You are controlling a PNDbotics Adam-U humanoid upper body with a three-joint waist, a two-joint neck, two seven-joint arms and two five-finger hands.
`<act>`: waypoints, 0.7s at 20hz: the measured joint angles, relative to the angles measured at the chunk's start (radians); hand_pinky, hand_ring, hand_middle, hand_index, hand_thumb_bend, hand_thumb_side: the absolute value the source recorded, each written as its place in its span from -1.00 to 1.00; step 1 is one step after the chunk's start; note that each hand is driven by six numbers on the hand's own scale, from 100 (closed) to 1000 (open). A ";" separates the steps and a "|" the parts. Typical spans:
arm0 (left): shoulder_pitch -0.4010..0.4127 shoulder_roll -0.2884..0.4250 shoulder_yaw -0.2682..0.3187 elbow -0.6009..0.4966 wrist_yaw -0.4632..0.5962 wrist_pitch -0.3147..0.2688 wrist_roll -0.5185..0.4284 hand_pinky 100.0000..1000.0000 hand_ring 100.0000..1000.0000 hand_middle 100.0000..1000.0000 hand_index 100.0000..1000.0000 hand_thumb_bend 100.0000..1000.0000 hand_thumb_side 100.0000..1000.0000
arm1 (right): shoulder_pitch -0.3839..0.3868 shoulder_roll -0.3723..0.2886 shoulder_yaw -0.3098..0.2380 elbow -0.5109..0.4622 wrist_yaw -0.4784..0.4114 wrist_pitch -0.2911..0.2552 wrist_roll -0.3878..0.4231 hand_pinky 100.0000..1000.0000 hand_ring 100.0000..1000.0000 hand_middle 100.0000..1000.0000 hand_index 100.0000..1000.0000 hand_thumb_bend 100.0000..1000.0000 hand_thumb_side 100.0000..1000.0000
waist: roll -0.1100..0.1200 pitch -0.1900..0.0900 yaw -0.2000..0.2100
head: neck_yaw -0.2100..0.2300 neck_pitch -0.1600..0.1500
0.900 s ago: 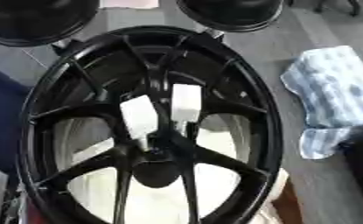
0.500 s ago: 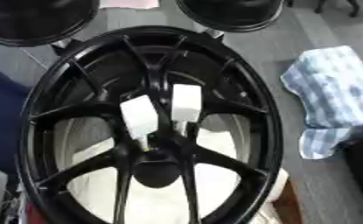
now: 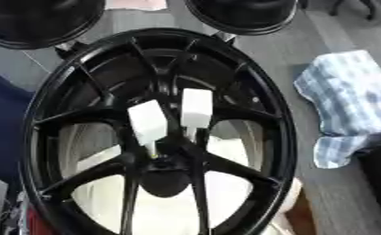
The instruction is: Pull the pin out of the wheel hub.
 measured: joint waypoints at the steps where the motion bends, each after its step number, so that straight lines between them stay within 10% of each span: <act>1: 0.000 0.000 0.000 0.000 0.000 0.000 0.000 0.56 0.06 -0.21 0.33 -0.98 0.77 | -0.011 -0.031 0.010 0.000 0.020 -0.029 0.020 0.62 0.51 0.39 0.30 -0.65 -0.39 | -0.003 -0.001 0.003 | 0.000 0.000; 10: 0.001 0.004 -0.007 0.000 -0.003 0.012 -0.003 0.56 0.06 -0.21 0.33 -0.98 0.78 | -0.142 -0.210 0.120 -0.002 0.198 -0.259 0.346 0.61 0.52 0.35 0.40 -0.66 -0.24 | -0.023 -0.006 0.021 | -0.007 0.001; 14: 0.000 0.011 -0.013 0.000 -0.004 0.021 -0.005 0.56 0.06 -0.21 0.33 -0.98 0.78 | -0.243 -0.231 0.181 0.012 0.210 -0.239 0.424 0.60 0.51 0.35 0.40 -0.62 -0.24 | -0.032 -0.009 0.035 | -0.015 0.001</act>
